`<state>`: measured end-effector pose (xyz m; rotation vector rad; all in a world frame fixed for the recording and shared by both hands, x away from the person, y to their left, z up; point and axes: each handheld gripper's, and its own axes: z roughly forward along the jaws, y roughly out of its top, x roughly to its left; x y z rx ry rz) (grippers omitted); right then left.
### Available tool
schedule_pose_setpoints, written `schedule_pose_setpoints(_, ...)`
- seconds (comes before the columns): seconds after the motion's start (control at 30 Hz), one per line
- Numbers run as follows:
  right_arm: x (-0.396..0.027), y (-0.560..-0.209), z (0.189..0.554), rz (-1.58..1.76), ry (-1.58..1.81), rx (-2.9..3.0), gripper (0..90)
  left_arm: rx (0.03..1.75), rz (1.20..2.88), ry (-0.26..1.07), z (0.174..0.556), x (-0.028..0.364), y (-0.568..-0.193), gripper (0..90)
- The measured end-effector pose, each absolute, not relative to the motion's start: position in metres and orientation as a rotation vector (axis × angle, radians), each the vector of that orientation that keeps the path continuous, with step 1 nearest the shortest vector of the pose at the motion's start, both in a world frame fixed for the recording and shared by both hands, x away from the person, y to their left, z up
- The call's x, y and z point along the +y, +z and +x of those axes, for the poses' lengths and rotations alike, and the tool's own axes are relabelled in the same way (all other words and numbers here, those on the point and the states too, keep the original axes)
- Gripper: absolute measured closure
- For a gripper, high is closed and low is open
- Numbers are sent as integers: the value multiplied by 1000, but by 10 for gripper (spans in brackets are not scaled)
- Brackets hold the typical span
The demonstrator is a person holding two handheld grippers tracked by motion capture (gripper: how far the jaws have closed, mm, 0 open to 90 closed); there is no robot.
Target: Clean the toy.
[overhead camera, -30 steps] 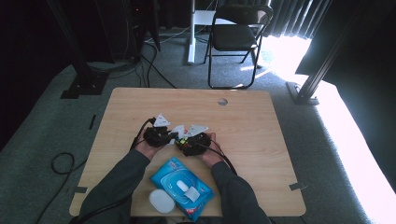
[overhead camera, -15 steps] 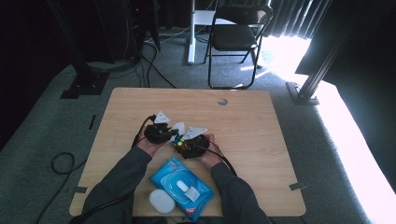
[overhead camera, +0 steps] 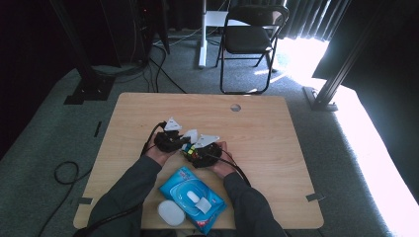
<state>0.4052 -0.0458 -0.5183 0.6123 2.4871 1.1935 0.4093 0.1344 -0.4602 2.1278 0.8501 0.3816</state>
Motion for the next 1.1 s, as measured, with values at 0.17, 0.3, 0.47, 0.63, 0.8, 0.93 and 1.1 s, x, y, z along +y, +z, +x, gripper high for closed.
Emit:
schedule_pose_setpoints(0.17, -48, -518, 407, 624, 1205, 2479, 341, 805, 2147, 380, 403, 126, -458, 841)
schedule_pose_setpoints(0.3, -50, -517, 408, 641, 1209, 2469, 341, 770, 2155, 372, 399, 121, -457, 841)
schedule_pose_setpoints(0.47, -53, -516, 410, 659, 1211, 2457, 342, 738, 2166, 357, 396, 116, -456, 841)
schedule_pose_setpoints(0.63, -54, -515, 410, 665, 1214, 2449, 341, 737, 2156, 355, 397, 118, -455, 841)
schedule_pose_setpoints(0.8, -55, -515, 410, 666, 1214, 2442, 341, 755, 2155, 383, 398, 122, -455, 840)
schedule_pose_setpoints(0.93, -56, -514, 410, 669, 1216, 2440, 341, 778, 2145, 394, 400, 126, -454, 840)
schedule_pose_setpoints(1.1, -59, -512, 409, 670, 1220, 2433, 341, 810, 2125, 402, 402, 134, -454, 840)
